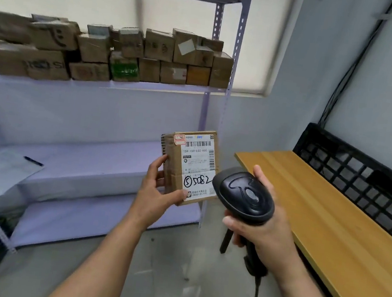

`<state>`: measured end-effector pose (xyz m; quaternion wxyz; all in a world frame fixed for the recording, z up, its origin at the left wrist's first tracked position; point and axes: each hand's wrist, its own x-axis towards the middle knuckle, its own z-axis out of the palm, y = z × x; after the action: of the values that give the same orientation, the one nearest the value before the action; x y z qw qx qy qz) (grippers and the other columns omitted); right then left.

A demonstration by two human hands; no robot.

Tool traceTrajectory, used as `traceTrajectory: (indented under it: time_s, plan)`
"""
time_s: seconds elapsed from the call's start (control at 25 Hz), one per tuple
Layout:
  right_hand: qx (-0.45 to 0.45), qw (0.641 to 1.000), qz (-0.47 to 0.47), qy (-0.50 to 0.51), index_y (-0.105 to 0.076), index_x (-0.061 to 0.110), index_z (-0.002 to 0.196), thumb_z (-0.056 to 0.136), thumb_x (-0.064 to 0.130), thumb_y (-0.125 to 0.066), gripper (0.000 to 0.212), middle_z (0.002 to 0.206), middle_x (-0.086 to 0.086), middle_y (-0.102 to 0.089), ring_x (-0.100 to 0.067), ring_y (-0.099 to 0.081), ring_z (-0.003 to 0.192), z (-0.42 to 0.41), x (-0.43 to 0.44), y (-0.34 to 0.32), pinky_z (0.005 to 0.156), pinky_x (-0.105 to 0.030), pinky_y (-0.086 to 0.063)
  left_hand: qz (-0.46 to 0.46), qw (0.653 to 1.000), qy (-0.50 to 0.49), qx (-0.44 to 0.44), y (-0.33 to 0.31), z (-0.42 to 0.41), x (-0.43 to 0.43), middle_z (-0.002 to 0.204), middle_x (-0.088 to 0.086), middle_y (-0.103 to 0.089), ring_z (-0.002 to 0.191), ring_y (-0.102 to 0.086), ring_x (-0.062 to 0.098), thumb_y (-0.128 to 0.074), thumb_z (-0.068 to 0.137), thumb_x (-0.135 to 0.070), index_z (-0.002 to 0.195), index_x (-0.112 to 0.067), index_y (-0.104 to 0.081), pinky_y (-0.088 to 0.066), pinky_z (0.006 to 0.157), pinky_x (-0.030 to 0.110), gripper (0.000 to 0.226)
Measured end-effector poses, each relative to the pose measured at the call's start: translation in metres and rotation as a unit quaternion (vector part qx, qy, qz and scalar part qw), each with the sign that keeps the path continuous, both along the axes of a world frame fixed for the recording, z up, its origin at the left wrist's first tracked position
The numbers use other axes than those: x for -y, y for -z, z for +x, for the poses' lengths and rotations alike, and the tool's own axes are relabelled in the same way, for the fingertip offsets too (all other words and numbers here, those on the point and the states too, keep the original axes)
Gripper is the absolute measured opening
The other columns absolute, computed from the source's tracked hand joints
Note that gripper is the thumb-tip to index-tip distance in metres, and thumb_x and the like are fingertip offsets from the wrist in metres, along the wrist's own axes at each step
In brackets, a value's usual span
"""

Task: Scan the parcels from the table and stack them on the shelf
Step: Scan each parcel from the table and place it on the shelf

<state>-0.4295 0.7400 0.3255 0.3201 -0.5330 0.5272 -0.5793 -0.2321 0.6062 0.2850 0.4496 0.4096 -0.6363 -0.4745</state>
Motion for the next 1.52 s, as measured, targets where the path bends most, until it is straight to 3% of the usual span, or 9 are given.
traceTrajectory:
  time_s: [0.28, 0.36, 0.48, 0.6, 0.76, 0.88, 1.04, 1.36, 1.52]
  plan:
    - [0.003, 0.996, -0.005, -0.091, -0.038, 0.056, 0.132, 0.063, -0.003, -0.086, 0.103, 0.1, -0.015, -0.068, -0.023, -0.057, 0.05, 0.059, 0.101, -0.005, 0.044, -0.031, -0.049, -0.01, 0.995, -0.102, 0.002, -0.005, 0.082, 0.059, 0.128, -0.002, -0.055, 0.114, -0.056, 0.009, -0.08, 0.074, -0.01, 0.134, -0.047, -0.033, -0.056, 0.073, 0.023, 0.085]
    - [0.001, 0.993, -0.005, -0.118, -0.037, 0.054, 0.135, 0.063, -0.001, -0.087, 0.103, 0.102, -0.013, -0.068, -0.024, -0.058, 0.05, 0.074, 0.132, -0.008, 0.046, -0.032, -0.05, -0.018, 0.991, -0.132, 0.009, -0.013, 0.103, 0.079, 0.128, -0.002, -0.054, 0.112, -0.056, 0.007, -0.08, 0.075, -0.009, 0.134, -0.045, -0.032, -0.054, 0.068, 0.017, 0.084]
    - [-0.004, 0.987, -0.007, -0.163, -0.036, 0.057, 0.133, 0.06, 0.007, -0.085, 0.101, 0.111, -0.002, -0.066, -0.025, -0.063, 0.056, 0.092, 0.179, -0.017, 0.048, -0.035, -0.052, -0.028, 0.984, -0.17, 0.033, -0.026, 0.128, 0.114, 0.131, -0.003, -0.053, 0.113, -0.054, 0.006, -0.079, 0.077, -0.015, 0.133, -0.048, -0.03, -0.047, 0.064, 0.008, 0.082]
    - [-0.026, 0.982, -0.028, -0.183, -0.037, 0.057, 0.13, 0.066, -0.005, -0.085, 0.102, 0.11, 0.017, -0.064, -0.028, -0.068, 0.069, 0.106, 0.225, -0.03, 0.048, -0.035, -0.055, -0.04, 0.976, -0.209, 0.044, -0.041, 0.15, 0.15, 0.131, -0.004, -0.054, 0.112, -0.054, 0.004, -0.078, 0.079, -0.017, 0.134, -0.049, -0.029, -0.044, 0.07, 0.009, 0.081]
    - [-0.037, 0.978, -0.043, -0.202, -0.037, 0.057, 0.13, 0.064, -0.003, -0.087, 0.103, 0.119, 0.0, -0.065, -0.015, -0.067, 0.06, 0.121, 0.278, -0.044, 0.047, -0.029, -0.053, -0.057, 0.967, -0.241, 0.057, -0.059, 0.176, 0.191, 0.132, -0.002, -0.057, 0.117, -0.056, 0.013, -0.077, 0.08, -0.021, 0.14, -0.047, -0.029, -0.053, 0.092, 0.039, 0.081]
    - [-0.039, 0.971, -0.052, -0.229, -0.036, 0.057, 0.131, 0.066, -0.006, -0.085, 0.102, 0.118, -0.001, -0.065, -0.017, -0.066, 0.058, 0.136, 0.315, -0.052, 0.048, -0.03, -0.053, -0.067, 0.96, -0.265, 0.056, -0.071, 0.2, 0.22, 0.129, -0.002, -0.059, 0.115, -0.058, 0.017, -0.077, 0.079, -0.024, 0.14, -0.049, -0.03, -0.053, 0.093, 0.05, 0.081]
    - [-0.043, 0.965, -0.056, -0.252, -0.036, 0.058, 0.128, 0.067, -0.009, -0.081, 0.102, 0.113, -0.009, -0.065, -0.016, -0.063, 0.053, 0.163, 0.352, -0.062, 0.047, -0.029, -0.052, -0.065, 0.954, -0.291, 0.023, -0.086, 0.239, 0.244, 0.125, -0.003, -0.063, 0.113, -0.061, 0.018, -0.076, 0.067, -0.037, 0.133, -0.052, -0.036, -0.055, 0.09, 0.047, 0.079]
    - [-0.049, 0.964, -0.074, -0.249, -0.036, 0.063, 0.125, 0.068, -0.009, -0.082, 0.102, 0.114, -0.017, -0.064, -0.022, -0.064, 0.053, 0.251, 0.408, -0.079, 0.048, -0.03, -0.051, -0.104, 0.931, -0.347, -0.052, -0.128, 0.345, 0.306, 0.117, 0.001, -0.065, 0.101, -0.064, 0.009, -0.064, 0.089, -0.013, 0.141, -0.026, -0.039, -0.053, 0.081, 0.023, 0.059]
    - [-0.061, 0.971, -0.076, -0.219, -0.035, 0.062, 0.129, 0.068, -0.007, -0.082, 0.103, 0.119, -0.014, -0.063, -0.022, -0.065, 0.054, 0.303, 0.434, -0.087, 0.05, -0.032, -0.053, -0.108, 0.93, -0.345, -0.069, -0.161, 0.406, 0.355, 0.123, -0.004, -0.061, 0.104, -0.062, 0.012, -0.061, 0.09, -0.02, 0.141, -0.027, -0.042, -0.053, 0.084, 0.033, 0.055]
